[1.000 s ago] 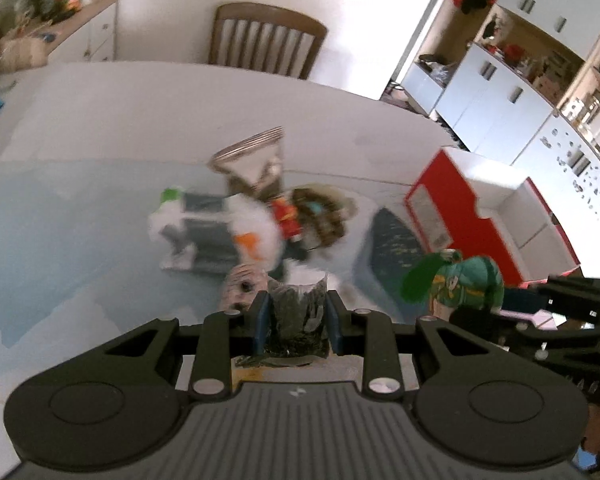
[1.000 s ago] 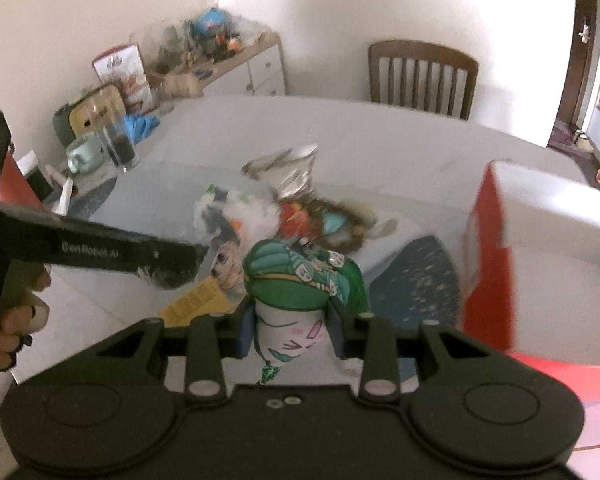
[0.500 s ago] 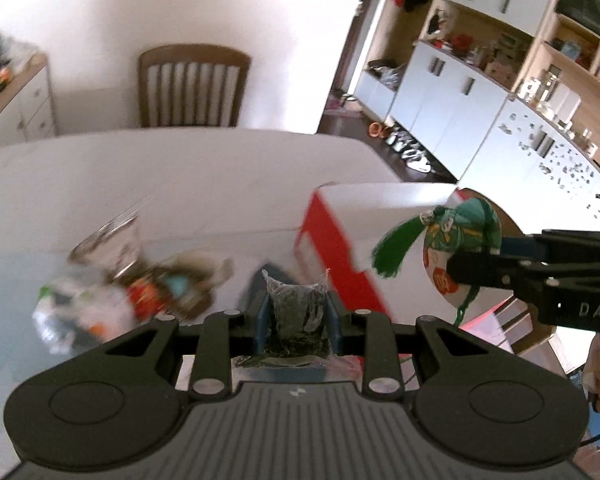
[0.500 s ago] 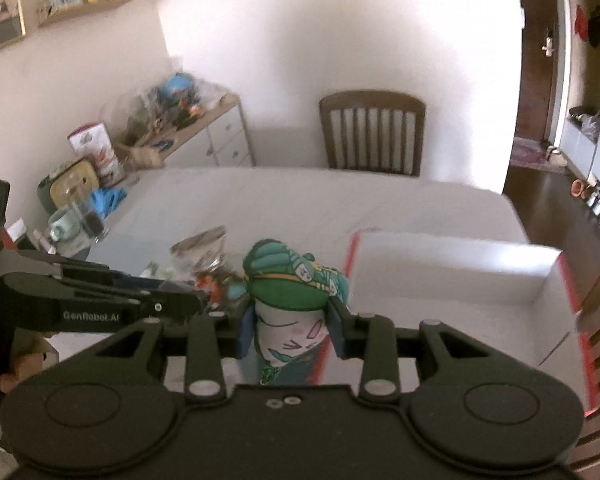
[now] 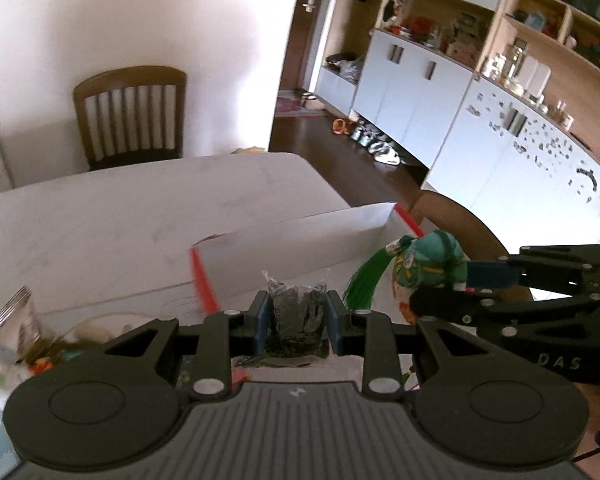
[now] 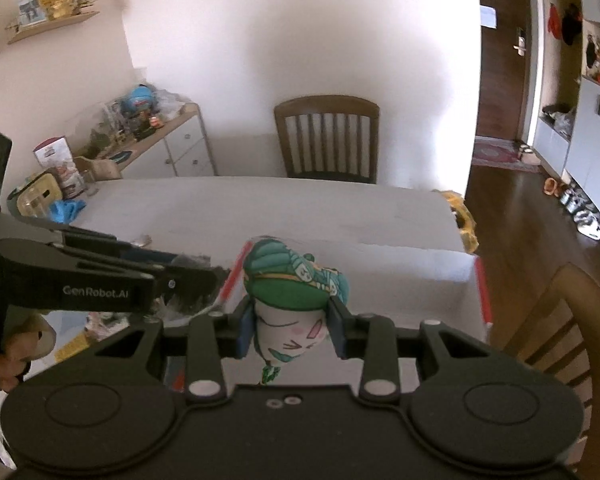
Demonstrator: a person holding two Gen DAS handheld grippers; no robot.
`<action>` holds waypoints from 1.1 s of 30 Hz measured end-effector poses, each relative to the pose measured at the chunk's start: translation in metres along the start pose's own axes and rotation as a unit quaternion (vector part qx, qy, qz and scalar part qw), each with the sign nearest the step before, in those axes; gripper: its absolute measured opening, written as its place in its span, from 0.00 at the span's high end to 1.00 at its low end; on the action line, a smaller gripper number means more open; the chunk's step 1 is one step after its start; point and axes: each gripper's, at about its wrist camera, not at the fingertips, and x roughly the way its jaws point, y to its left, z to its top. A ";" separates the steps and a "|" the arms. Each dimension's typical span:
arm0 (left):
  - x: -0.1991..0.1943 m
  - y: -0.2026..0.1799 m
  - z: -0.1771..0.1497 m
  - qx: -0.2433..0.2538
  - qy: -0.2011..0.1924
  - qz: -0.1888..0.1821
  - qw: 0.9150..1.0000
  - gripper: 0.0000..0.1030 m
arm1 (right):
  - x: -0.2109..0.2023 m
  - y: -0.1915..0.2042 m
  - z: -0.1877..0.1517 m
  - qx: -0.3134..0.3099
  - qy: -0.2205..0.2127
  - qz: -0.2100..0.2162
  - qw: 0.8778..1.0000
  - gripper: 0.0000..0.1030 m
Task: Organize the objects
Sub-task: 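Carry both items over the red box and open both tools to drop them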
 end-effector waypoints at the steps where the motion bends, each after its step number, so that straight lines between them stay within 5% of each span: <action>1: 0.004 -0.004 0.002 0.005 0.003 -0.003 1.000 0.72 | 0.000 -0.006 -0.001 0.001 0.000 -0.003 1.000 0.65; 19: 0.118 -0.036 0.008 0.024 0.076 -0.013 0.997 0.72 | 0.050 -0.080 -0.025 0.017 0.054 -0.058 0.997 0.65; 33: 0.196 -0.042 -0.002 0.038 0.177 0.002 0.983 0.72 | 0.105 -0.073 -0.048 -0.039 0.144 -0.065 0.987 0.63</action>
